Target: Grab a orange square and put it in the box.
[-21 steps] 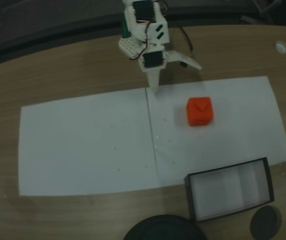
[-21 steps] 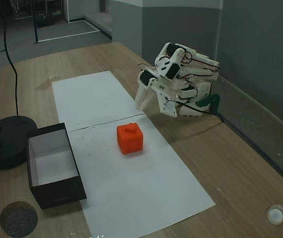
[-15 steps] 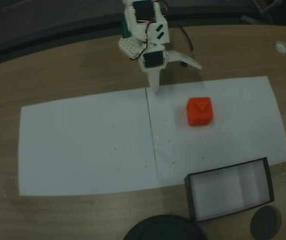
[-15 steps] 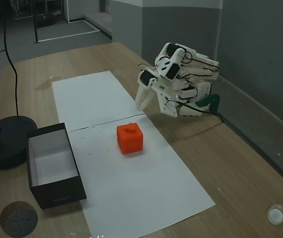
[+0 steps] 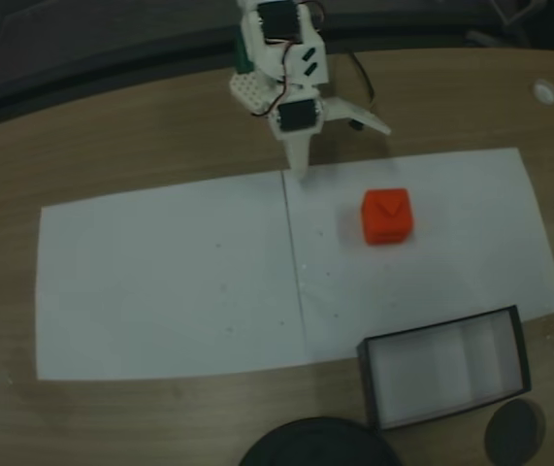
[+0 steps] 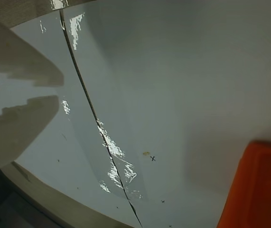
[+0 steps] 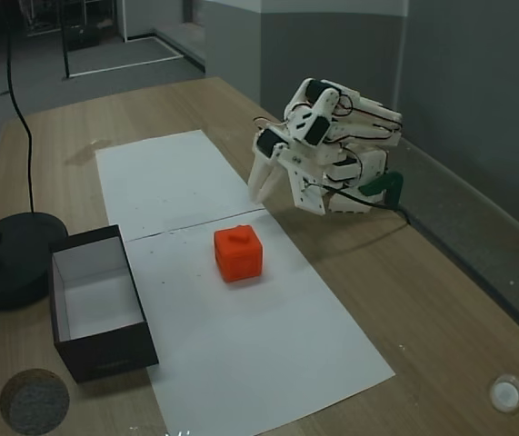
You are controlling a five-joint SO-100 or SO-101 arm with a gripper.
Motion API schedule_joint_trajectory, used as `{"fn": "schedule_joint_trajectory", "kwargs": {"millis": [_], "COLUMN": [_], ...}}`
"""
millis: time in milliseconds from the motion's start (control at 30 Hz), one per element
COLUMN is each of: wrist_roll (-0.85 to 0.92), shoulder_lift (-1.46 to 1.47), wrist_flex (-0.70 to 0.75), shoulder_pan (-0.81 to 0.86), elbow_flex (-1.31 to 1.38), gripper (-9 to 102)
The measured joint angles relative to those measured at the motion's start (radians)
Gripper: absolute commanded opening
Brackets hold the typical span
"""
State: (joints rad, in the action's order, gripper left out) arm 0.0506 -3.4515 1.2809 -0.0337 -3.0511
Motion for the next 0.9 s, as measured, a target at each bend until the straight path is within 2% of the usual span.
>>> {"fn": "schedule_joint_trajectory", "kwargs": {"millis": [100,233,433,633,733,900], "wrist_roll": [0.002,0.002,0.002,-0.032,-0.077,-0.146], "shoulder_lift": [0.000,0.000,0.000,0.025,0.149,0.502], "wrist_flex": [-0.029,-0.152,-0.250,-0.236,-0.236,-0.199], "shoulder_pan": [0.000,-0.002,-0.012,-0.123,-0.202,-0.296], "elbow_flex": [0.000,0.006,0.150,0.301,0.371,0.554], "gripper": [0,1,25,29,30,42]}}
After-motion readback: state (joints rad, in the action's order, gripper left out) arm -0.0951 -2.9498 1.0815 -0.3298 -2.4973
